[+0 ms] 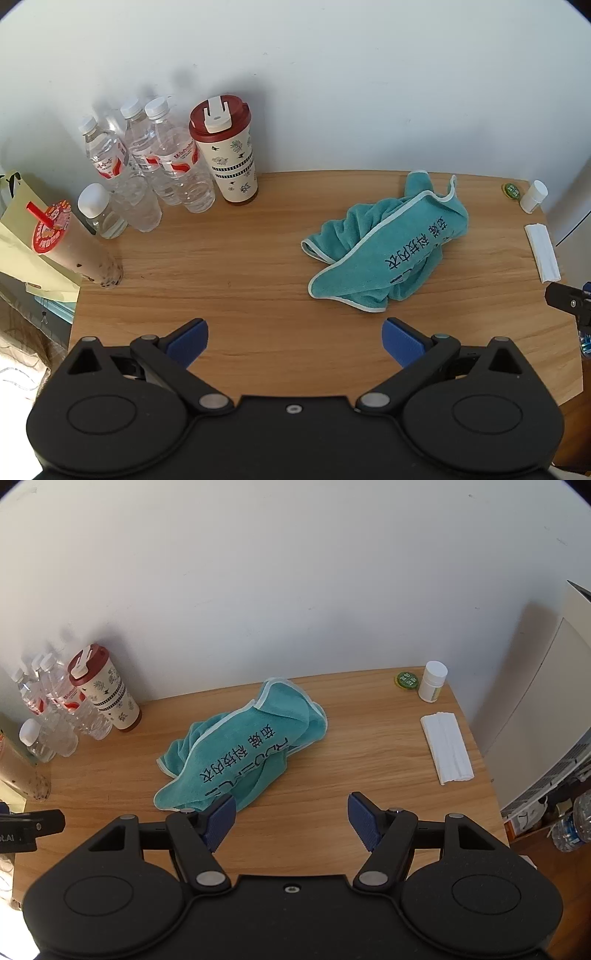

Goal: Fold towel
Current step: 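Move both tools toward the crumpled teal towel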

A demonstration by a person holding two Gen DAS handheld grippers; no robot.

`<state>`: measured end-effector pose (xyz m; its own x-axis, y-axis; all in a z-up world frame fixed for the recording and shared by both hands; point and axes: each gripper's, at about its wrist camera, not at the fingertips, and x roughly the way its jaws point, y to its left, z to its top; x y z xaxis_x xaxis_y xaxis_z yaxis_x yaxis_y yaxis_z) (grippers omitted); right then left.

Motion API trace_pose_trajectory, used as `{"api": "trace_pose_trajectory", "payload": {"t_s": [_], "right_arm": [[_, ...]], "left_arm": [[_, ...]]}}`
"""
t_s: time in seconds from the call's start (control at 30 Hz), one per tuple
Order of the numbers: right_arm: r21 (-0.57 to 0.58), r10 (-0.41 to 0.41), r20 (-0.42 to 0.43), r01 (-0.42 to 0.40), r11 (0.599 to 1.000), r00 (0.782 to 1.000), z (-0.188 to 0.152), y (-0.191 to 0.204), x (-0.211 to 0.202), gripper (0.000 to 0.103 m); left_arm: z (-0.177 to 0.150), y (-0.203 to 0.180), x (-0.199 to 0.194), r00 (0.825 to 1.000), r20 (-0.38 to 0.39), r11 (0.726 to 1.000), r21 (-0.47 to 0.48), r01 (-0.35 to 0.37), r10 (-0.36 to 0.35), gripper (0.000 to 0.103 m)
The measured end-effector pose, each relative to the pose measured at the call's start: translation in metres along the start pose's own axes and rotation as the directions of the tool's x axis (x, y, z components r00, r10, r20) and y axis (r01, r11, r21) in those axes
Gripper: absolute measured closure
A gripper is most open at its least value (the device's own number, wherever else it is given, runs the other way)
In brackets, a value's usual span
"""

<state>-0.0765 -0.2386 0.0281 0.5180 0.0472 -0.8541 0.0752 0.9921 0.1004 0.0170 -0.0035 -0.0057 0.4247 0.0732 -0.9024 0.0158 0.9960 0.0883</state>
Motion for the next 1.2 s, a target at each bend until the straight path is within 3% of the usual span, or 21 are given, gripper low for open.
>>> {"api": "trace_pose_trajectory", "payload": {"t_s": [1.2], "right_arm": [[0.042,-0.029,-0.015,0.029,0.999,0.999,0.009,-0.013,0.021,0.031]], "left_arm": [[0.02,-0.012,0.021,1.0,-0.024,0.999,0.053,0.008,-0.006,0.001]]}}
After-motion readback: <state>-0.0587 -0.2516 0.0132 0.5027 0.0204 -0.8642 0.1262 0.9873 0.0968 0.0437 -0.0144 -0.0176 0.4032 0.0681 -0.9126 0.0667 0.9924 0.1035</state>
